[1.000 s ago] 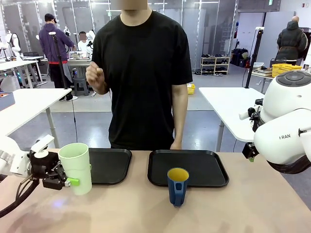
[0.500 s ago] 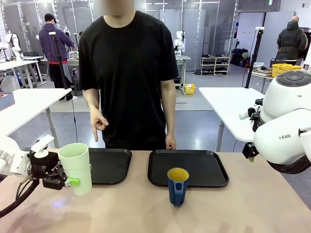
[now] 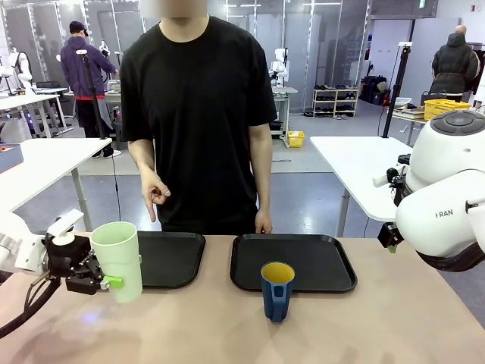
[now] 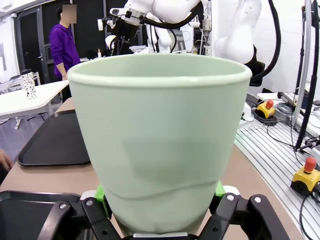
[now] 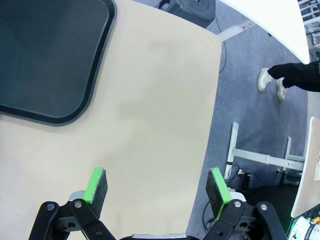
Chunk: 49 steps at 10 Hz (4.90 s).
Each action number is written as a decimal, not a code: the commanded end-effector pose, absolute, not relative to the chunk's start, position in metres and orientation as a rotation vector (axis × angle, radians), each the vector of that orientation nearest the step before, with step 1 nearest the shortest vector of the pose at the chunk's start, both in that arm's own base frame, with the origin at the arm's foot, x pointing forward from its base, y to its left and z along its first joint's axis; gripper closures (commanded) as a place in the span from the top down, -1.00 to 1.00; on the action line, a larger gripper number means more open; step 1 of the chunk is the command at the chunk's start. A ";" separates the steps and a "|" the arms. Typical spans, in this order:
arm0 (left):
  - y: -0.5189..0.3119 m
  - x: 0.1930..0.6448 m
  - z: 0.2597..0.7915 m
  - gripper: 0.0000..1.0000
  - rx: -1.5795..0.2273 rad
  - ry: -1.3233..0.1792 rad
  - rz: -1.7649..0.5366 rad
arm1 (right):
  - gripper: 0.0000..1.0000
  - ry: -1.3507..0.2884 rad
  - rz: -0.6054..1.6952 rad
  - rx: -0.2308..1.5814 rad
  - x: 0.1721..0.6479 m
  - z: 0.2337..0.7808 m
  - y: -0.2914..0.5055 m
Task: Sort and store the cups by type.
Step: Place the picked Reusable plastic cup into the Flat Tray indicated by the person.
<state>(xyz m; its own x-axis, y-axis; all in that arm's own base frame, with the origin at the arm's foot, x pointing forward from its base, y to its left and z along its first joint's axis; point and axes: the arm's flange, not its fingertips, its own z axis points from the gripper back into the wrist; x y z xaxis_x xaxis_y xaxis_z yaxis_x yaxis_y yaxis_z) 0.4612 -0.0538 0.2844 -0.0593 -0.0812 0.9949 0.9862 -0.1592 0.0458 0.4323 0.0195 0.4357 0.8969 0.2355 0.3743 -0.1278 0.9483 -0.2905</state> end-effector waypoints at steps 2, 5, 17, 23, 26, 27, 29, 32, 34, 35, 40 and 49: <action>-0.033 0.488 0.291 0.66 -1.201 -1.134 -1.421 | 1.00 -0.419 0.190 -0.265 0.432 0.435 0.019; -0.015 0.538 0.295 0.66 -1.202 -1.149 -1.409 | 1.00 -0.419 0.190 -0.265 0.432 0.435 0.019; -0.007 0.604 0.293 0.66 -1.128 -1.182 -1.404 | 1.00 -0.419 0.190 -0.265 0.432 0.435 0.019; -0.010 0.635 0.267 0.66 -1.144 -1.193 -1.421 | 1.00 -0.419 0.190 -0.265 0.432 0.435 0.019; -0.010 0.649 0.244 0.66 -1.163 -1.165 -1.406 | 1.00 -0.419 0.190 -0.265 0.432 0.435 0.019; -0.009 0.655 0.237 0.66 -1.182 -1.166 -1.397 | 1.00 -0.419 0.190 -0.265 0.432 0.435 0.019; -0.010 0.659 0.229 0.66 -1.191 -1.168 -1.406 | 1.00 -0.419 0.190 -0.265 0.432 0.435 0.019; -0.011 0.664 0.222 0.66 -1.215 -1.147 -1.389 | 1.00 -0.419 0.190 -0.265 0.432 0.435 0.019; -0.012 0.667 0.217 0.66 -1.220 -1.131 -1.381 | 1.00 -0.419 0.190 -0.265 0.432 0.435 0.019; -0.011 0.669 0.215 0.66 -1.216 -1.125 -1.378 | 1.00 -0.419 0.190 -0.265 0.432 0.435 0.019; -0.007 0.675 0.204 0.66 -1.231 -1.105 -1.350 | 1.00 -0.419 0.190 -0.265 0.432 0.435 0.019; 0.024 0.662 0.201 1.00 -1.192 -1.103 -1.303 | 1.00 -0.419 0.190 -0.265 0.432 0.435 0.019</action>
<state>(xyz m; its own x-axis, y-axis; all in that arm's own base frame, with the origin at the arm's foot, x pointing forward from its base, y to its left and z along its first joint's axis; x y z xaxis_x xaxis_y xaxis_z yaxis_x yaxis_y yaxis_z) 0.6673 0.0191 0.2047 -0.0188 -0.0941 0.9954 0.9979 -0.0629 0.0129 0.4323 0.0195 0.4358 0.8968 0.2355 0.3746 -0.1277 0.9483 -0.2905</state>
